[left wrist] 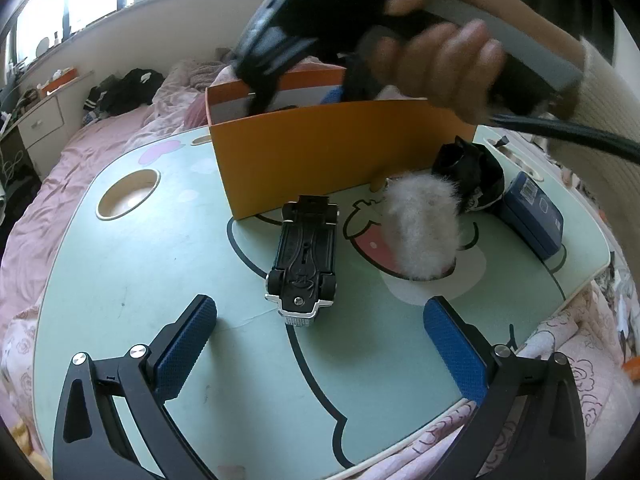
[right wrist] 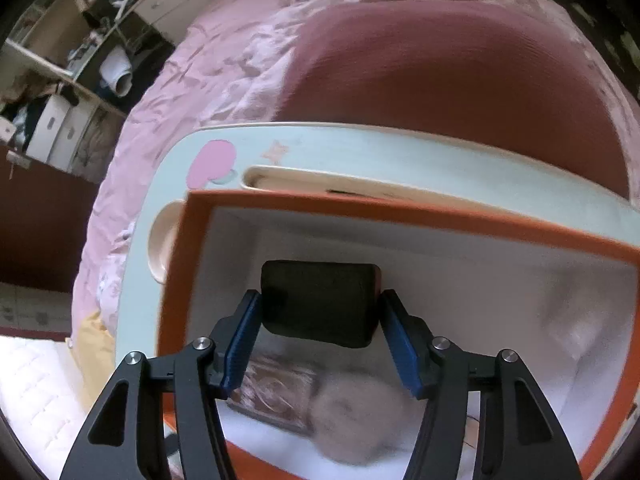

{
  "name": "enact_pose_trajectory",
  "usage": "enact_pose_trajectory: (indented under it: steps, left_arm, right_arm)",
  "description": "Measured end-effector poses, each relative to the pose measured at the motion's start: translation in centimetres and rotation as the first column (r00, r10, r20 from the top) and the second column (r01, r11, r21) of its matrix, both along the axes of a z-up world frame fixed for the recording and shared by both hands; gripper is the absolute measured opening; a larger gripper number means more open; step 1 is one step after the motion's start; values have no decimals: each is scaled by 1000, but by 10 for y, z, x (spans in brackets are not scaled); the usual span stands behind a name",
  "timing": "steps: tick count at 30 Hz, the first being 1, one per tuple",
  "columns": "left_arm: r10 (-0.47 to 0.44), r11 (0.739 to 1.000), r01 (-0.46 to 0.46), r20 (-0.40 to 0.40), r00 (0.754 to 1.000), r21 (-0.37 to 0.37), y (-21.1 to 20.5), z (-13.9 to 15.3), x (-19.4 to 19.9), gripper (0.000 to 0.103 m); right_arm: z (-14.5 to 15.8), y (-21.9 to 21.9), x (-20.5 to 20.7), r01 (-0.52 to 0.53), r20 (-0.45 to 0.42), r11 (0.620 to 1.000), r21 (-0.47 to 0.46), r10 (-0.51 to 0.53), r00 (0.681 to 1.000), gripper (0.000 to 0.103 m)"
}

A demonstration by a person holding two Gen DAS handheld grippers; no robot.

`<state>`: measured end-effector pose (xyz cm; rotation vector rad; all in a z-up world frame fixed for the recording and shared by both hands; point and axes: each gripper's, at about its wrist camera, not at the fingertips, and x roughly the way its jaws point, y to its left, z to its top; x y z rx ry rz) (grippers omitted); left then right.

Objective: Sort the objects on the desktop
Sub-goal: 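Reach into the box and grasp the black rectangular case with the right gripper, then carry the black case out and set it beside the pom-pom, open right gripper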

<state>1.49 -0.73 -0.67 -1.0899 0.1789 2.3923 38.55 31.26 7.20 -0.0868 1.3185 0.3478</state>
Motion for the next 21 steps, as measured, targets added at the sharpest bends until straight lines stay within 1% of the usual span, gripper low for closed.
enact_pose_trajectory:
  steps: [2,4,5,7,9,13,14,15,16,17,18,19,21]
  left_arm:
    - [0,1000,0,0,1000,0,0,0,0,103]
    - [-1,1000,1,0,1000,0,0,0,0,103]
    - [-1,1000,1,0,1000,0,0,0,0,103]
    - [-1,1000,1,0,1000,0,0,0,0,103]
    - [-2,1000,2,0,1000,1,0,0,0,103]
    - [-2,1000,2,-1,1000,1,1,0,-1,103]
    - [-2,1000,2,-1,1000,1,0,-1,0,103]
    - [-3,1000,3,0,1000,1,0,-1,0,103]
    - [-4,1000,4,-1,1000,1,0,-1,1,103]
    - [-3,1000,3,-1,1000,1,0,-1,0,103]
    - [-3,1000,3,-1,1000,1,0,-1,0,103]
    - [-3,1000,3,-1,1000,1,1,-1,-1,103]
    - [-4,1000,4,-1,1000,0,0,-1,0,103]
  right_arm:
    - [4,-8,-6,1,12,1000,-17,-1,1000,60]
    - [8,-9,-8,5,52,998,-67,-2,999,62]
    - [11,-9,-10,9,75,996,-91,-2,997,72]
    - [17,-7,-12,12,110,994,-108,0,994,84]
    - [19,-2,-10,11,122,994,-112,2,993,84]
    - [1,5,1,54,65,986,-157,-45,997,83]
    - [-6,7,2,58,54,982,-177,-49,997,79]
    - [-8,10,1,53,83,977,-208,-36,996,67]
    - [-9,12,-2,46,113,966,-252,-18,993,61]
    - [-9,12,-6,47,133,959,-281,-10,991,60]
    - [-7,7,-9,50,138,965,-256,-15,990,60]
    - [-3,3,-11,53,146,977,-209,-22,989,60]
    - [16,-11,-22,65,218,992,-103,-41,975,60]
